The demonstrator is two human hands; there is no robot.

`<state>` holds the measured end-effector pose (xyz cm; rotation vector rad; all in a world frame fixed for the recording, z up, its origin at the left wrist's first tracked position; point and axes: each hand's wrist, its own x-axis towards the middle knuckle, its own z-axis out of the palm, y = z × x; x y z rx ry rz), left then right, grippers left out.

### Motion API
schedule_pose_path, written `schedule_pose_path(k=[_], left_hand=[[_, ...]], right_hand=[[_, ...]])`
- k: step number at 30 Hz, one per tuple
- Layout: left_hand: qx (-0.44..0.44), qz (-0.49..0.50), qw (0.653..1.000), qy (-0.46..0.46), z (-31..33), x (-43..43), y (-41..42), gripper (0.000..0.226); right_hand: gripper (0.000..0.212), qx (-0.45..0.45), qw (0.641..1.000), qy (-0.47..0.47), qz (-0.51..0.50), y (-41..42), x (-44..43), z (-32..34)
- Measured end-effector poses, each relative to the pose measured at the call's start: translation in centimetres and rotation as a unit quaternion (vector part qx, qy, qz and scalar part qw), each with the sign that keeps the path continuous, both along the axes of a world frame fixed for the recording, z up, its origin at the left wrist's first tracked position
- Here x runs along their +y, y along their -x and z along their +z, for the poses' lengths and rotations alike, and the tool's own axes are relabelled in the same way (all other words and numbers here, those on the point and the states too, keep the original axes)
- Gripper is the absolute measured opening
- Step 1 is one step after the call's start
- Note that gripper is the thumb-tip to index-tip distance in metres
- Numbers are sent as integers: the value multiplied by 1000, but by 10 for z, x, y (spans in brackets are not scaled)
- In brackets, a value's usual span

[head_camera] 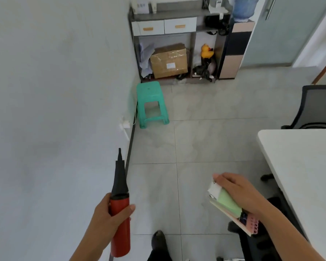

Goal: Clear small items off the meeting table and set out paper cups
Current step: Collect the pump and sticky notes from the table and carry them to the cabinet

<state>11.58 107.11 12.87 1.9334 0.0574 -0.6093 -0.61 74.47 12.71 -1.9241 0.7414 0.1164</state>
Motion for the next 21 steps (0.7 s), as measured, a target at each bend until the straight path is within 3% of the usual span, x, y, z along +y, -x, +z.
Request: schedule_pose_path(k=[4, 9, 16, 21], left_hand=[[11, 10, 1000, -17, -23, -45, -89, 29], [0, -5, 1000, -13, -18, -113, -233, 28], [-29, -96, 995, -8, 21, -252, -408, 30], [0, -132, 991, -21, 9, -343, -491, 34]], right_hand=[[40, 30, 999, 25, 10, -89, -53, -21], [42, 33, 999, -10, -32, -202, -116, -29], [38, 13, 997, -29, -76, -333, -210, -2], [40, 46, 994, -32, -94, -409, -294, -20]])
